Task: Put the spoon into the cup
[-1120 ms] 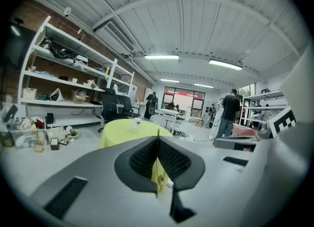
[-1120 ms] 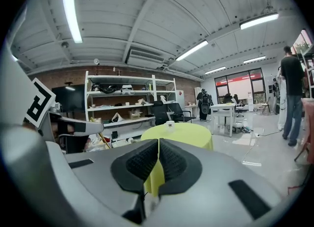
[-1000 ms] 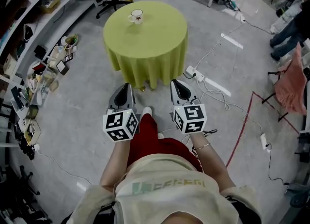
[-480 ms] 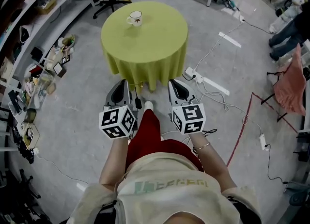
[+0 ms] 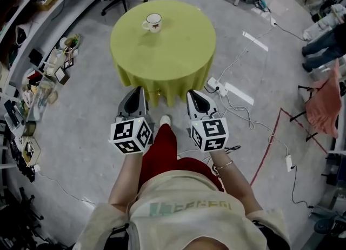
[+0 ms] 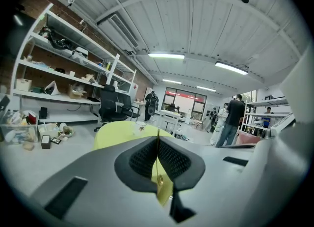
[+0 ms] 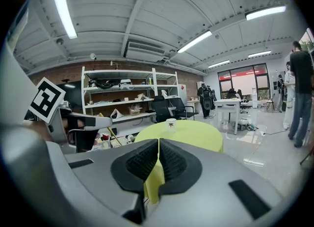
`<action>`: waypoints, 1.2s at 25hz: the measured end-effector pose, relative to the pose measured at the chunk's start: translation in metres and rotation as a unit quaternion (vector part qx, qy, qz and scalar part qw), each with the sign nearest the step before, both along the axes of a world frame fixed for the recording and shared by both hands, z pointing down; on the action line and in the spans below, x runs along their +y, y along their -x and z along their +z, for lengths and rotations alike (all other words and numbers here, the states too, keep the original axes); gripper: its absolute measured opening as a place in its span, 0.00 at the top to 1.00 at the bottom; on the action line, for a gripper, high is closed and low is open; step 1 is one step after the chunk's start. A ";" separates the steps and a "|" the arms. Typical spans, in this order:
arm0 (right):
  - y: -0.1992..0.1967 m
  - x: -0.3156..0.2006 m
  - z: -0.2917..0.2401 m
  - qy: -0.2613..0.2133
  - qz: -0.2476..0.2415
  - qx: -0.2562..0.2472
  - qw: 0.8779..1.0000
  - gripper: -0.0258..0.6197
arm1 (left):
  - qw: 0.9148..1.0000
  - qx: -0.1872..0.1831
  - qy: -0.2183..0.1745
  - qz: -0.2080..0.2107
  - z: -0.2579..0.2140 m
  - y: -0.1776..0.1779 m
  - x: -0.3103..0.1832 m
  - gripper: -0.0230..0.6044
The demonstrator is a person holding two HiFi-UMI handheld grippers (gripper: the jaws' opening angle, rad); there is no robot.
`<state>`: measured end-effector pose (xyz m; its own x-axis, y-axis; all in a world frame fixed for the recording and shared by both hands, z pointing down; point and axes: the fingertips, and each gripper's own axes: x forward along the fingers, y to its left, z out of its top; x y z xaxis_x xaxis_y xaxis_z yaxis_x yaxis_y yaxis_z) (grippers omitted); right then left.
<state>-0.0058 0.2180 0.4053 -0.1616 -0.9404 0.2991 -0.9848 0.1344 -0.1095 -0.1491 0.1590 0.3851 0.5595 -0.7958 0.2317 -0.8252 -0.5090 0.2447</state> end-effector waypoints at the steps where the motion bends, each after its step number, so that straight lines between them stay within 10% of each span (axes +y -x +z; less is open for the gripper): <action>1: 0.000 -0.012 0.001 0.002 -0.001 0.000 1.000 0.90 | 1.000 0.001 0.001 0.000 0.000 -0.001 -0.011 0.92; 30: -0.002 -0.277 0.006 0.027 0.003 0.001 1.000 0.90 | 1.000 0.013 0.016 0.006 -0.003 -0.008 -0.265 0.92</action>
